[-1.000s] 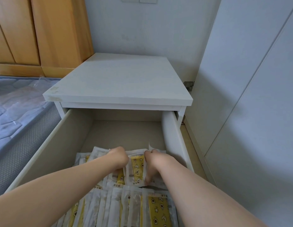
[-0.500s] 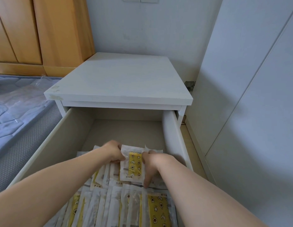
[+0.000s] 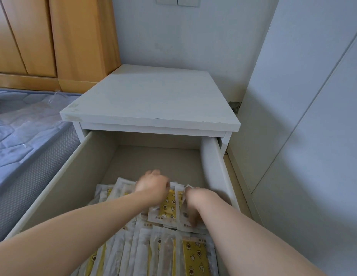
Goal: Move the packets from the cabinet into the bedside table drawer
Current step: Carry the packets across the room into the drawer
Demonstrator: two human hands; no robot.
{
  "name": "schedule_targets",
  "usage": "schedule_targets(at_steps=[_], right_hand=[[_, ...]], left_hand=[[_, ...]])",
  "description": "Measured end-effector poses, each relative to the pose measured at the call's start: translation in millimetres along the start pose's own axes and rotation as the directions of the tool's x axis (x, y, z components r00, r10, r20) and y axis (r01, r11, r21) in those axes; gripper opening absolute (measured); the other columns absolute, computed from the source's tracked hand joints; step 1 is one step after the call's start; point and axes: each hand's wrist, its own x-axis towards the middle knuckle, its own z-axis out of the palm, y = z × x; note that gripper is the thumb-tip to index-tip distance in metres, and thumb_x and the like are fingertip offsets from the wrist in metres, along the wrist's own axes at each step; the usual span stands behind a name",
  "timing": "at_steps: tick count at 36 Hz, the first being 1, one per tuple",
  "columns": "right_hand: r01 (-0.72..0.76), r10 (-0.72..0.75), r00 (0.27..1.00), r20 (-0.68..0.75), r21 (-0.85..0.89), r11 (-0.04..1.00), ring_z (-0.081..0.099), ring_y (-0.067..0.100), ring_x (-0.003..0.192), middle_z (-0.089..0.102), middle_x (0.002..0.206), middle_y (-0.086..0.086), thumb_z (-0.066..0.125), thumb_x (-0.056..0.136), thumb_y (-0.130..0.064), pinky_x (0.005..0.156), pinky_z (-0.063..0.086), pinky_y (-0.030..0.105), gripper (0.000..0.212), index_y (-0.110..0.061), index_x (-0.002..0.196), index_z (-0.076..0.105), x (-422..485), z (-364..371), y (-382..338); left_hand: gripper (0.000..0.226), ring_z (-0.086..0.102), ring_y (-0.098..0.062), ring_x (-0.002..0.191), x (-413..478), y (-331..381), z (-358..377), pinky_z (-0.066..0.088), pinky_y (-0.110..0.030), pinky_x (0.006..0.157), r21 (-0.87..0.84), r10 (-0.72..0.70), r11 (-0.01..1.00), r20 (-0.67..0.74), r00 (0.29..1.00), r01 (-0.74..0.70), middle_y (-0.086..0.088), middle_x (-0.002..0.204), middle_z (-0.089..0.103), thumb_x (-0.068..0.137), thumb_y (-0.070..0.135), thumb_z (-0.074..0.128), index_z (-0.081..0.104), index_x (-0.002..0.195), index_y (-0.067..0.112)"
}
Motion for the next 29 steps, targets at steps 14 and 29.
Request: schedule_targets(at_steps=[14,29], right_hand=[[0.000,-0.002,1.000,0.026,0.054,0.999,0.039,0.032,0.131,0.035,0.145,0.013,0.066,0.085,-0.017,0.102,0.040,0.044,0.082,-0.011,0.148,0.015,-3,-4,0],[0.118,-0.109,0.992,-0.058,0.181,0.976,0.041,0.035,0.129,0.025,0.150,0.011,0.079,0.071,-0.024,0.098,0.044,0.047,0.117,-0.034,0.148,-0.008,1,0,-6]], left_hand=[[0.015,0.049,-0.020,0.062,13,21,15,0.042,-0.027,0.054,-0.423,-0.246,0.838,0.273,0.930,0.346,-0.007,0.075,0.052,0.092,0.018,0.052,0.059,0.085,0.007],[0.035,0.047,-0.022,0.118,6,-27,-28,0.044,-0.035,0.096,-0.092,-0.019,0.996,-0.032,0.999,0.016,-0.004,0.132,0.047,0.097,0.019,0.038,0.049,0.130,0.022]])
